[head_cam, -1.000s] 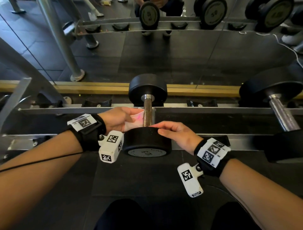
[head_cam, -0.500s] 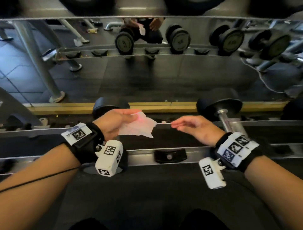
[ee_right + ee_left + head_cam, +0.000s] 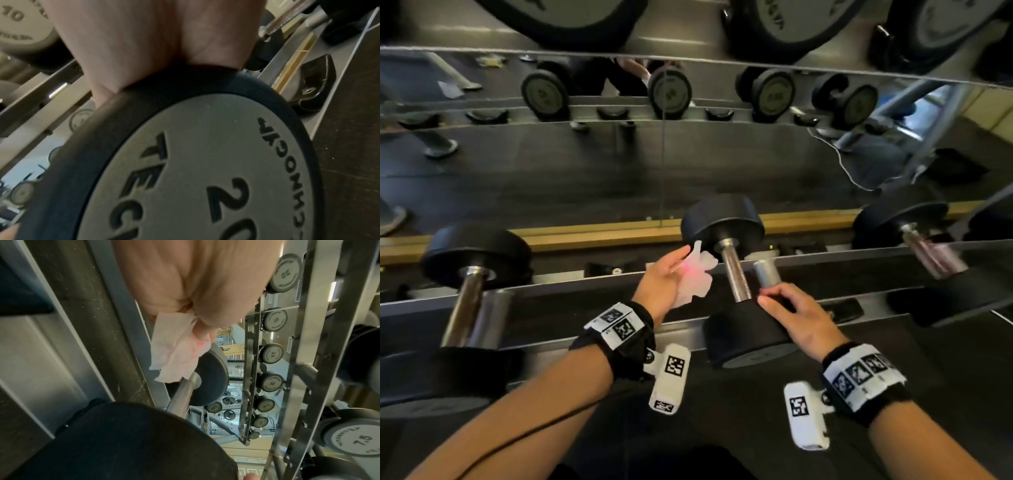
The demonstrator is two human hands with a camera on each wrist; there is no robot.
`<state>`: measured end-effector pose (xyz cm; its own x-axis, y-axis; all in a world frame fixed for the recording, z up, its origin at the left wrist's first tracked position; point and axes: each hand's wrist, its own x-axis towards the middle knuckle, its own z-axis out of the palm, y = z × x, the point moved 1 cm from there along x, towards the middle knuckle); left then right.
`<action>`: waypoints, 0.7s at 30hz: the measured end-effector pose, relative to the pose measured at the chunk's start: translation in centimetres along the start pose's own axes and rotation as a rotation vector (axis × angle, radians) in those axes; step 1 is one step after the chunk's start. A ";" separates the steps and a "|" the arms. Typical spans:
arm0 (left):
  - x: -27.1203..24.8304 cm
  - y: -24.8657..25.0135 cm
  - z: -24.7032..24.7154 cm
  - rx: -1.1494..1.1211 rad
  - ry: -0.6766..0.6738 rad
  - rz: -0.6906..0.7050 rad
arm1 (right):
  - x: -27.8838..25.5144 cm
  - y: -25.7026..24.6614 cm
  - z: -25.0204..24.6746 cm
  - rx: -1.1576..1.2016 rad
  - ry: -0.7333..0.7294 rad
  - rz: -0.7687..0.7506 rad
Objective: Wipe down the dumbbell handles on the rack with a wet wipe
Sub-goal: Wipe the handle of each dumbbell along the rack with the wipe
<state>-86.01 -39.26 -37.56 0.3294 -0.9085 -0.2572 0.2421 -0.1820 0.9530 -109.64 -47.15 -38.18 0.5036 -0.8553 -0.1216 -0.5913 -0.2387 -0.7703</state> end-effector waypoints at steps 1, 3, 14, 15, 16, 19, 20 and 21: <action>0.6 -0.2 0.4 0.024 -0.007 0.002 | 0.2 0.3 0.1 0.037 0.001 0.006; 2.0 -0.5 0.8 0.123 -0.005 0.042 | 0.5 0.9 0.3 0.103 -0.003 0.020; 7.9 -3.5 1.8 0.618 -0.183 0.235 | 0.3 1.8 1.0 0.315 0.058 -0.029; 8.2 -3.8 1.8 0.673 -0.210 0.240 | 0.3 1.8 1.1 0.308 0.059 -0.028; 8.5 -3.9 1.8 0.719 -0.244 0.238 | 0.2 1.8 1.1 0.302 0.059 -0.024; 8.9 -3.9 2.1 0.816 -0.297 0.242 | 0.1 1.8 1.1 0.293 0.055 0.002; 8.9 -3.8 2.1 0.821 -0.282 0.250 | 0.1 1.9 1.2 0.291 0.058 0.005; 8.9 -3.8 2.0 0.833 -0.261 0.263 | 0.2 2.0 1.2 0.290 0.064 0.005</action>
<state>-85.83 -47.46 -43.11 0.0388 -0.9969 -0.0679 -0.5826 -0.0778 0.8090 -109.96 -47.18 -40.50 0.4547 -0.8857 -0.0935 -0.3849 -0.1008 -0.9174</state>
